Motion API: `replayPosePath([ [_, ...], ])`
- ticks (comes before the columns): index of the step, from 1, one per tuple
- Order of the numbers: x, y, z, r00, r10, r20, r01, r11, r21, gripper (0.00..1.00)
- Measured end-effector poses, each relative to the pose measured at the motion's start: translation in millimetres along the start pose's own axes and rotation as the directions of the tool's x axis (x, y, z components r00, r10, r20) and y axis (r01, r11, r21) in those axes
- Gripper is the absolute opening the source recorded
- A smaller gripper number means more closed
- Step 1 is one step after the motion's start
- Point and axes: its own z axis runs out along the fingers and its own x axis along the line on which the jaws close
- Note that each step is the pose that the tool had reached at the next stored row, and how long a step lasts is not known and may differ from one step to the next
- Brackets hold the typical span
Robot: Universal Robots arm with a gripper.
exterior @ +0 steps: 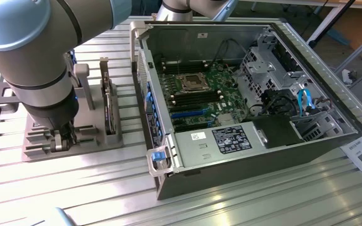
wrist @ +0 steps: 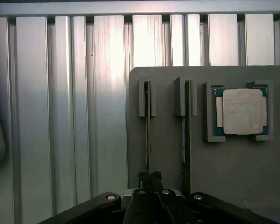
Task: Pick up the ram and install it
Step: 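Pick up the ram and move it above insertion slot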
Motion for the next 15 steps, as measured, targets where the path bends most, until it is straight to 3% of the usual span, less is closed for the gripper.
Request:
replayPosePath([
  [15, -0.2, 0.4, -9.4, 1.0, 0.0, 0.0, 0.0, 1.0, -0.0001, 0.12],
])
